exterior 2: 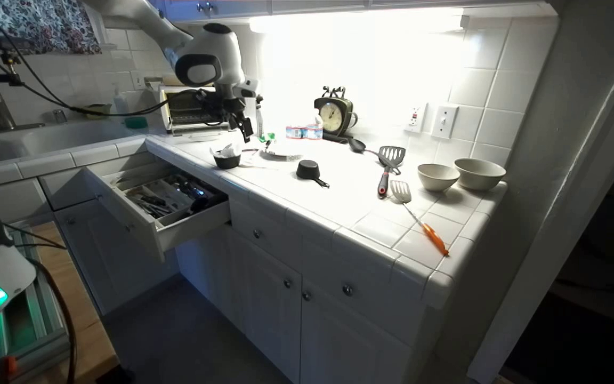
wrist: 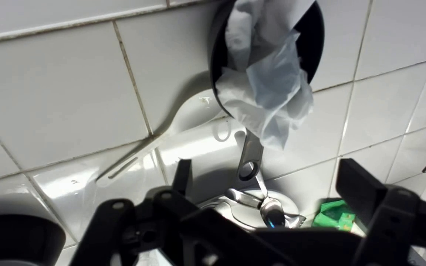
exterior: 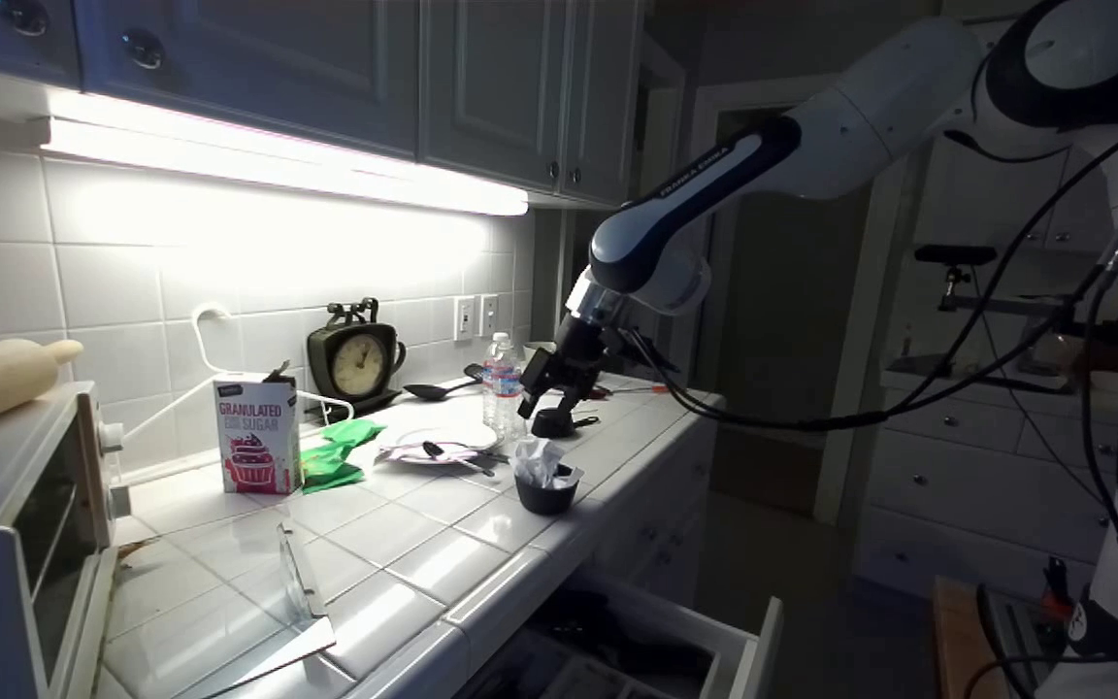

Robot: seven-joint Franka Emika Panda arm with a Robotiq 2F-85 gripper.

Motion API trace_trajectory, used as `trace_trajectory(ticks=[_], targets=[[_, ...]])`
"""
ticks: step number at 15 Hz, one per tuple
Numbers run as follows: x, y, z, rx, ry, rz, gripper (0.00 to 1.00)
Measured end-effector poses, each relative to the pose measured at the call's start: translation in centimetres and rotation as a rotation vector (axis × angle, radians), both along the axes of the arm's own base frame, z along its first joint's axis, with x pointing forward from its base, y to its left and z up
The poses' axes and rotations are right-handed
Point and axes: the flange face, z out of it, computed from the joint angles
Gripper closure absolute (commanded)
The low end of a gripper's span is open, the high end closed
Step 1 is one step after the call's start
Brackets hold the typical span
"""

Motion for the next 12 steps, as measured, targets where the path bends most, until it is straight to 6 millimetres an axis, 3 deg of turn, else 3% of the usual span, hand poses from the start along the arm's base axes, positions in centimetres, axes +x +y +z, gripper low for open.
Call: trace_trajectory(ticks=[7, 12], targets=[[-0.7, -4.7, 4.7, -0.188, 0.033, 0.080, 0.00], [-1.3, -5.5, 6.5, -0.256, 0.058, 0.123, 0.00]])
